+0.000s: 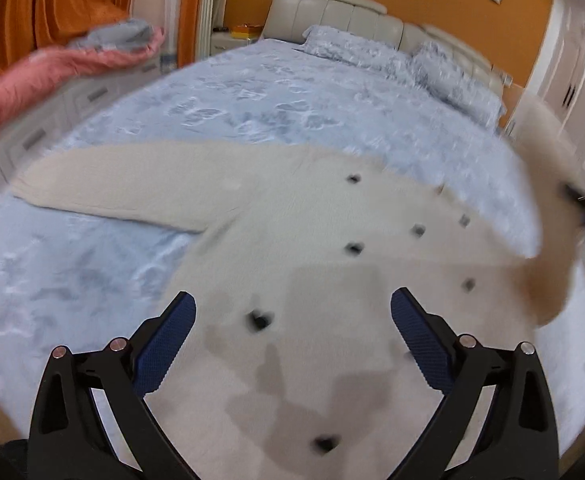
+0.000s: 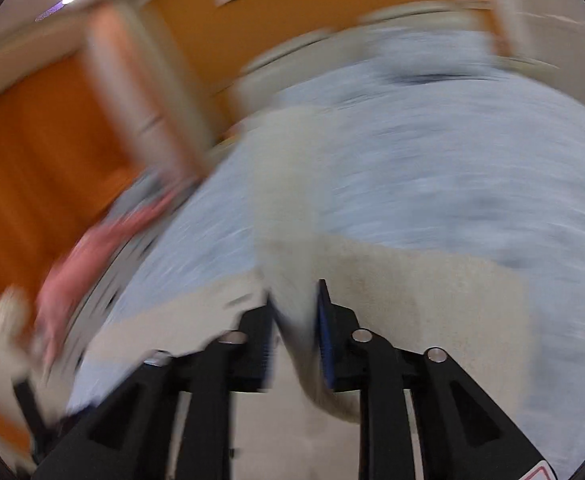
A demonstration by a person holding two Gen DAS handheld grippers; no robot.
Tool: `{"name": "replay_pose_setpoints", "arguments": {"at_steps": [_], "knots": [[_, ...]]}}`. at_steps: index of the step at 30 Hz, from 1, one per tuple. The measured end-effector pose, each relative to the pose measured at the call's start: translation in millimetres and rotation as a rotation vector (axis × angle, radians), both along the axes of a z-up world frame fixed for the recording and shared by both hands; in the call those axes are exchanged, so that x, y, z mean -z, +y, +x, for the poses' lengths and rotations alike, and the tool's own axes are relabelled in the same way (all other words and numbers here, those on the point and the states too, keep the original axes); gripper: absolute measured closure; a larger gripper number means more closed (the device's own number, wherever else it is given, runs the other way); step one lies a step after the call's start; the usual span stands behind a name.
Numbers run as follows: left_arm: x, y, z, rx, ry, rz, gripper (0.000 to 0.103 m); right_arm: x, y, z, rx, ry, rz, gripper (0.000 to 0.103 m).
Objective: Fold small clothes
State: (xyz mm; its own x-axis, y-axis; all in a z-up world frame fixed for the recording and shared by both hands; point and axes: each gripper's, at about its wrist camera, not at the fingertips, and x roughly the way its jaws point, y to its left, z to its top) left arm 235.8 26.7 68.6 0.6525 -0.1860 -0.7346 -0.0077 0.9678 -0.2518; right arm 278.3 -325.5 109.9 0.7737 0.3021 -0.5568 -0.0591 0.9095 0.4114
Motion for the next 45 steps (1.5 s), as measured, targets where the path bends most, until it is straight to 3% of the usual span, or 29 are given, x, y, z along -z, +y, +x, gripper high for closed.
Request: {"name": "replay_pose_setpoints", "arguments": {"at_steps": [2, 4, 8, 10, 14, 15, 17, 18, 19, 20, 21, 23, 25, 26, 29, 30, 32, 37, 40, 43, 45], "knots": [[3, -1, 20, -0.004, 0.011, -0.092, 0.007, 22, 56, 21, -0.054, 0.024, -0.108, 0.058], [17, -4, 49, -0.003, 0.058, -0.162, 0.007, 49, 68, 23, -0.025, 0.080, -0.125, 0.058], [50, -2, 95, -0.013, 0.155, -0.249, 0.007, 73, 29, -19, 0.112, 0.130, 0.016, 0.052], [69, 3, 115, -0.054, 0.208, -0.299, 0.007, 90, 4, -59, 0.198, 0.178, 0.099, 0.047], [93, 12, 128, -0.139, 0.260, -0.397, 0.010, 129, -21, -89, 0.252, 0.280, 0.277, 0.046], [96, 13, 129, -0.156, 0.258, -0.400, 0.017, 138, -21, -85, 0.256, 0.302, 0.295, 0.046], [95, 11, 136, -0.164, 0.245, -0.398, 0.053, 148, -19, -78, 0.261, 0.316, 0.305, 0.046], [95, 8, 141, -0.141, 0.241, -0.405, 0.082, 152, -22, -68, 0.280, 0.309, 0.319, 0.046], [92, 6, 147, -0.113, 0.231, -0.422, 0.094, 153, -29, -61, 0.308, 0.295, 0.337, 0.049], [86, 8, 149, -0.105, 0.216, -0.421, 0.094, 153, -34, -59, 0.325, 0.275, 0.362, 0.067], [75, 7, 151, -0.094, 0.179, -0.395, 0.095, 151, -41, -53, 0.344, 0.255, 0.389, 0.097], [51, 8, 153, -0.061, 0.098, -0.358, 0.095, 136, -57, -52, 0.387, 0.183, 0.399, 0.096], [41, 8, 150, -0.025, 0.051, -0.333, 0.095, 121, -64, -60, 0.414, 0.127, 0.333, 0.096], [46, 7, 151, -0.012, 0.058, -0.311, 0.095, 123, -68, -65, 0.427, 0.125, 0.304, 0.096], [89, -1, 154, -0.007, 0.174, -0.223, 0.095, 170, -73, -62, 0.431, 0.308, 0.245, 0.099], [104, -2, 152, -0.016, 0.211, -0.220, 0.095, 171, -73, -69, 0.425, 0.278, 0.259, 0.099], [104, 4, 139, -0.025, 0.159, -0.260, 0.095, 149, -69, -77, 0.431, 0.256, 0.228, 0.098], [106, 7, 140, -0.037, 0.167, -0.286, 0.094, 93, -52, -90, 0.475, 0.103, 0.150, 0.096], [104, 2, 142, -0.039, 0.168, -0.258, 0.094, 107, -42, -47, 0.377, 0.175, 0.039, 0.096], [102, 1, 137, -0.036, 0.166, -0.235, 0.094, 150, -55, -11, 0.354, 0.396, -0.029, 0.103], [100, 4, 135, -0.029, 0.161, -0.237, 0.094, 137, -53, -12, 0.369, 0.345, 0.037, 0.100]]}}
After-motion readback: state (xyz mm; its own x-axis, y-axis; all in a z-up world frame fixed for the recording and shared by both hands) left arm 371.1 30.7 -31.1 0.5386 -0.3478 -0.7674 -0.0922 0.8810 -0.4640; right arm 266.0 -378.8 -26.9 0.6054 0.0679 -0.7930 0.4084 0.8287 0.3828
